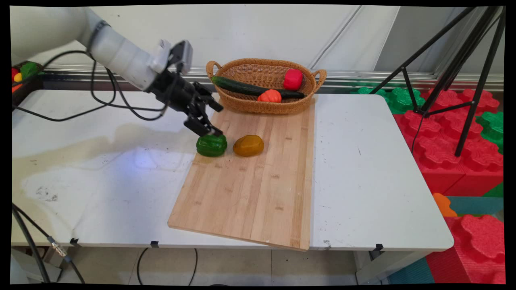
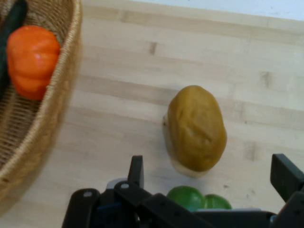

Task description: Pick up the potato from the cutting board

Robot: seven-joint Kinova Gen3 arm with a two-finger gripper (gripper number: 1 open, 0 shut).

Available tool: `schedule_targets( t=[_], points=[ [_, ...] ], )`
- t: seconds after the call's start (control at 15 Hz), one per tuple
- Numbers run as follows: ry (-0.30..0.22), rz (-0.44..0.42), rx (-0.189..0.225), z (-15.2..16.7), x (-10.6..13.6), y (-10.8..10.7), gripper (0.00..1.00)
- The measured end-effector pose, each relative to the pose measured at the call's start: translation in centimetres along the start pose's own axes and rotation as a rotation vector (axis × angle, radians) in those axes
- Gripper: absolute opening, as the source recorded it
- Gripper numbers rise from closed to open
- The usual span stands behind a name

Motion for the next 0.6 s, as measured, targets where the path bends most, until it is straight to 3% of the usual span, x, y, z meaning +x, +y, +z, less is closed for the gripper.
schedule_targets(
  t=[0.6],
  points=[
    [-0.036,-0.034,-0.017,6.6,0.4,0.7,1.0]
  ],
)
